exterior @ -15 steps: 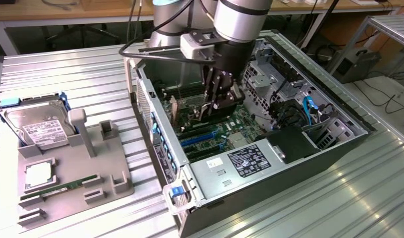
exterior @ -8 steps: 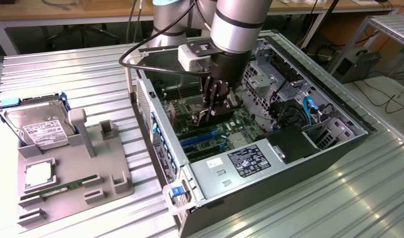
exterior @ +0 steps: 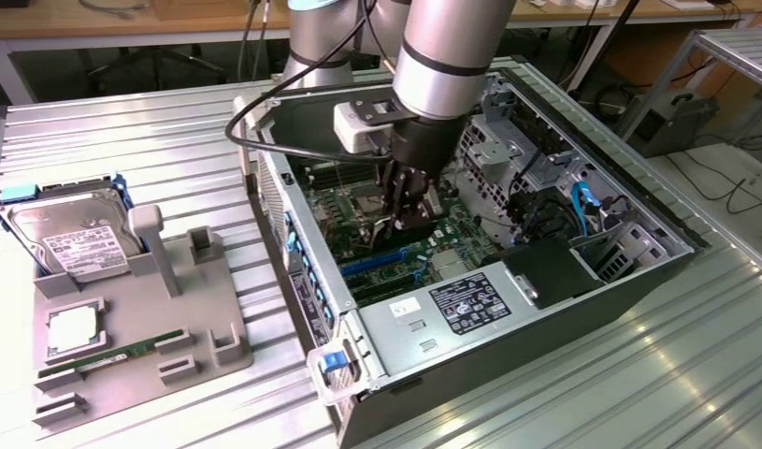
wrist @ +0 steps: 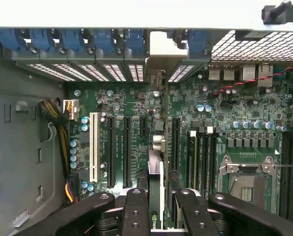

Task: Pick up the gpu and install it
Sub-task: 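Insert the gpu into the slot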

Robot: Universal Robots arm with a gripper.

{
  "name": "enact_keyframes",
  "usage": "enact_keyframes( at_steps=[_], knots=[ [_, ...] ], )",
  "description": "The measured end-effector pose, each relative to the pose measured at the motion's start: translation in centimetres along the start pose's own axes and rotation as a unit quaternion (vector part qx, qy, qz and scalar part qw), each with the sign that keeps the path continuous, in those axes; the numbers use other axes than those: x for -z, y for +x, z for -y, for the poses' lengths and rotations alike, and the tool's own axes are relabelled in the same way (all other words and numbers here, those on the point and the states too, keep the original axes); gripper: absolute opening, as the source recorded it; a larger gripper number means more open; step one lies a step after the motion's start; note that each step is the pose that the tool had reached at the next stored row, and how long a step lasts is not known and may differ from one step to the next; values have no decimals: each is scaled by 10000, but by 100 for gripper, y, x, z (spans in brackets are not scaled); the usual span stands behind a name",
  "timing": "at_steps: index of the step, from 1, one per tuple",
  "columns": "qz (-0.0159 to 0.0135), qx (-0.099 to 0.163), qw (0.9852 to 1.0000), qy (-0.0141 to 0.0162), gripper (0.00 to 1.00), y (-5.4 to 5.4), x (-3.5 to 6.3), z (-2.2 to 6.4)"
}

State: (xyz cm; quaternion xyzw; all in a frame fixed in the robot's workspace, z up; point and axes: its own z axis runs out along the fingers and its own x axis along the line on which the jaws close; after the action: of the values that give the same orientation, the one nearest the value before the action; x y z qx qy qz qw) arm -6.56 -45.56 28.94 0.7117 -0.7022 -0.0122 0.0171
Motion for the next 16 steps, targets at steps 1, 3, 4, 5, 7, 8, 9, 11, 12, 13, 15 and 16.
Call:
enact_keyframes(
  at_steps=[1,3,4,5,7,8,9,11,12,13,15,16],
  knots=[
    [0,0,10000,0,26,0,-6,0],
    [0,1,10000,0,26,0,-18,0],
    [0,0,10000,0,26,0,-27,-3],
    [0,0,10000,0,26,0,-41,-10],
    [0,1,10000,0,26,-1,-150,-32],
    [2,0,10000,0,26,-2,-202,-31],
    [50,2,10000,0,26,-4,-244,-34],
    [52,3,10000,3,26,-10,-269,-32],
    [57,3,10000,3,26,-16,-281,-31],
    [81,3,10000,3,26,-31,-289,-31],
    [132,6,9999,6,26,-46,-292,-34],
    [135,6,9999,7,26,-37,-315,-48]
  ],
)
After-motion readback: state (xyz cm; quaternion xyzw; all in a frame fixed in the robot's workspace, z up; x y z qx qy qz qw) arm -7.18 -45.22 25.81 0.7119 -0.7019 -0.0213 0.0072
